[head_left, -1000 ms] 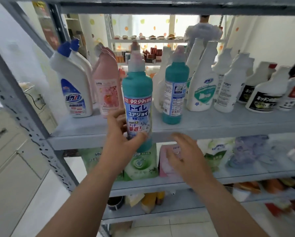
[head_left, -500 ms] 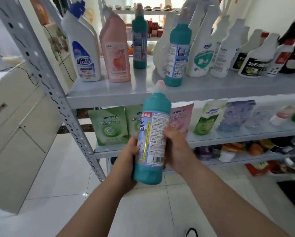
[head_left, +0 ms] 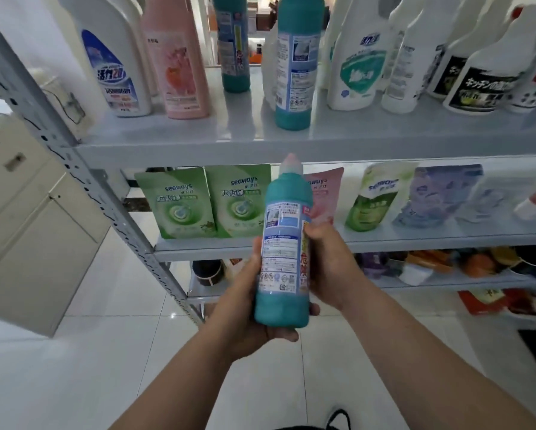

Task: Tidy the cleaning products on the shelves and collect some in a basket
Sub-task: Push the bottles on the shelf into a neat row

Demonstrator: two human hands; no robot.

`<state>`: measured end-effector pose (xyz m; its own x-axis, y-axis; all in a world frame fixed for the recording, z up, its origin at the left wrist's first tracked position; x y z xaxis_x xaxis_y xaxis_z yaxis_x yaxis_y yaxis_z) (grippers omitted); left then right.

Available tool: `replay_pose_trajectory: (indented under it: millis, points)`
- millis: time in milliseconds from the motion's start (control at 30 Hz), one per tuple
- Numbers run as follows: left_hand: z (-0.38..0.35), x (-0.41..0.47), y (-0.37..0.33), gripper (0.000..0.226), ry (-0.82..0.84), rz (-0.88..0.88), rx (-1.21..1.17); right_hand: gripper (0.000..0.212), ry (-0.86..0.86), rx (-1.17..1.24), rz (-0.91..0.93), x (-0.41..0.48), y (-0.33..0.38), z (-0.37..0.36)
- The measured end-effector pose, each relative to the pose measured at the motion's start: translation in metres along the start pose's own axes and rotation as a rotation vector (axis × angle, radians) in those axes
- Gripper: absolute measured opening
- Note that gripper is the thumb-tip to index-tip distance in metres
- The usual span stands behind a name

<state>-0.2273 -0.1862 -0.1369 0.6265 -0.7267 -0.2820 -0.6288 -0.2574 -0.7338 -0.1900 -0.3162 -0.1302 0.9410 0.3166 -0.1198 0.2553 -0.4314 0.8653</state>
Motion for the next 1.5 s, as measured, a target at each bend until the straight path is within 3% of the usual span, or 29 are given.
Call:
replay_pose_trajectory:
  millis: [67, 133, 200, 267, 333, 433, 633, 800, 900, 1000, 1067, 1100, 1233, 1300, 1400, 1500]
  points:
    - [-0.006, 0.017, 0.005, 0.058, -0.043, -0.008, 0.088, 0.05, -0.019, -0.07, 0.023, -0.002, 0.009, 0.019]
    - [-0.005, 0.031, 0.004, 0.057, -0.216, -0.063, 0.155, 0.047, -0.05, -0.223, 0.042, -0.002, 0.02, 0.032]
    - [-0.004, 0.04, 0.004, 0.068, -0.363, -0.141, 0.187, 0.058, -0.076, -0.294, 0.02, -0.001, 0.024, 0.039]
    - [-0.008, 0.045, 0.004, 0.074, -0.407, -0.219, 0.193, 0.067, -0.084, -0.35, -0.007, 0.001, 0.027, 0.04]
    - [-0.016, 0.049, 0.004, 0.07, -0.389, -0.261, 0.174, 0.068, -0.089, -0.405, -0.004, 0.002, 0.031, 0.042]
    - [-0.027, 0.053, 0.007, 0.036, -0.377, -0.21, 0.06, 0.061, -0.091, -0.416, 0.02, 0.002, 0.036, 0.05]
    - [-0.047, 0.058, 0.02, 0.059, -0.075, -0.022, -0.465, 0.046, -0.042, -0.242, -0.085, 0.007, 0.032, 0.045]
    - [-0.049, 0.053, 0.016, 0.063, 0.07, -0.001, -0.619, 0.052, -0.085, -0.287, -0.107, 0.008, 0.031, 0.037]
    - [-0.036, 0.047, 0.012, 0.06, -0.132, -0.039, -0.415, 0.045, -0.11, -0.343, -0.089, 0.006, 0.033, 0.032]
    - [-0.024, 0.03, -0.011, 0.023, -0.432, -0.229, 0.306, 0.036, -0.063, -0.453, -0.039, 0.004, 0.041, 0.018]
    - [-0.027, 0.02, -0.023, 0.044, -0.456, -0.366, 0.766, 0.044, -0.073, -0.417, 0.027, 0.002, 0.042, 0.01]
    - [-0.027, 0.016, -0.025, 0.057, -0.449, -0.425, 0.88, 0.052, -0.105, -0.36, 0.076, 0.001, 0.044, 0.008]
    - [-0.015, 0.007, -0.023, 0.08, -0.301, -0.457, 0.856, 0.061, -0.14, -0.333, 0.225, -0.011, 0.049, -0.001]
    - [-0.009, 0.009, -0.027, 0.071, -0.262, -0.408, 0.92, 0.069, -0.132, -0.456, 0.273, -0.023, 0.045, -0.01]
    - [0.001, 0.008, -0.038, 0.042, -0.381, -0.502, 1.152, 0.077, -0.062, -0.723, 0.435, -0.042, 0.033, -0.033]
    - [0.021, 0.004, -0.039, 0.054, -0.47, -0.506, 1.029, 0.078, 0.027, -0.881, 0.632, -0.056, 0.026, -0.051]
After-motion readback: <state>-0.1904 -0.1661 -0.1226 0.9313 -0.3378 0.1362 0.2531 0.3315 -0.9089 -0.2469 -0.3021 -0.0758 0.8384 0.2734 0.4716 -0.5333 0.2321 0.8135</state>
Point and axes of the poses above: each hand's wrist, its own x-axis towards the middle knuckle, its own z-axis out of the back of the hand, y = z × x, the point moved 5 cm from there along x, towards the middle knuckle, and after that the axes turned 10 degrees about y, right-handed, at the moved point
